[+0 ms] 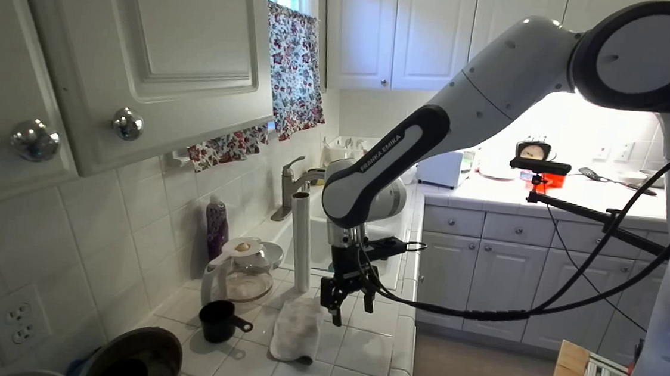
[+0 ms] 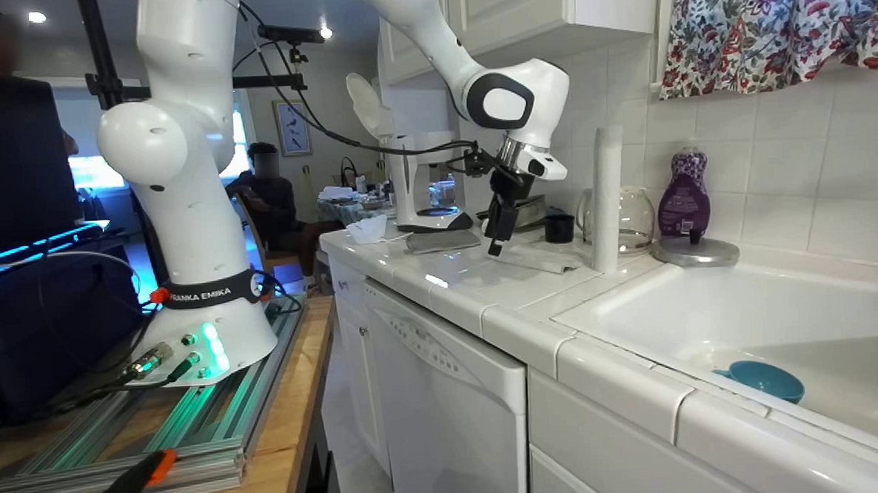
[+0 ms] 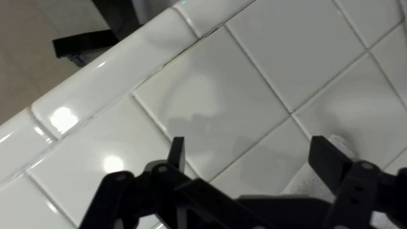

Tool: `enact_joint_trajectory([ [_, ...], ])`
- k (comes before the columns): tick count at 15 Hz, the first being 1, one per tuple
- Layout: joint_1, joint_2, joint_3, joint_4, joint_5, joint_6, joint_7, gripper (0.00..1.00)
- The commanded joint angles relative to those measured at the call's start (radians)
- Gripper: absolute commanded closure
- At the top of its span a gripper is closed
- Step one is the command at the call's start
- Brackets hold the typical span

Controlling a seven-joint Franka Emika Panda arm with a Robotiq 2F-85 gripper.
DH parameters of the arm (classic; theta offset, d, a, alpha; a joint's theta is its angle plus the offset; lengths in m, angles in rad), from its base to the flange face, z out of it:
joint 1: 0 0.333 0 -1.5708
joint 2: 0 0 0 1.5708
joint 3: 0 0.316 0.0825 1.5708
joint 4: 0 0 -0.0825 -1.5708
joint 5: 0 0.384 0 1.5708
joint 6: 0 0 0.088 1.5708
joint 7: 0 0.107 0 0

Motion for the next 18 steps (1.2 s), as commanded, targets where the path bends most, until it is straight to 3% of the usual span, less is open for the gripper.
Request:
enact_joint_trajectory([
  [1, 0.003, -0.001, -0.040, 0.021, -0.150, 0.000, -0.102, 0.00],
  [4, 0.002, 0.003, -0.059, 0.034, -0.254, 0.073, -0.166, 0.00],
  [6, -0.007, 0.010, -0.063, 0.043, -0.183, 0.154, -0.071, 0.00],
  [7, -0.004, 0.000, -0.059, 0.027, -0.209, 0.114, -0.113, 0.00],
  [10, -0.007, 0.000, -0.062, 0.033, -0.206, 0.142, -0.084, 0.00],
  [14, -0.035, 0.024, -0.054, 0.056, -0.263, 0.147, -0.335, 0.00],
  [18, -0.049, 0.031, -0.058, 0.043, -0.317, 0.222, -0.474, 0.00],
])
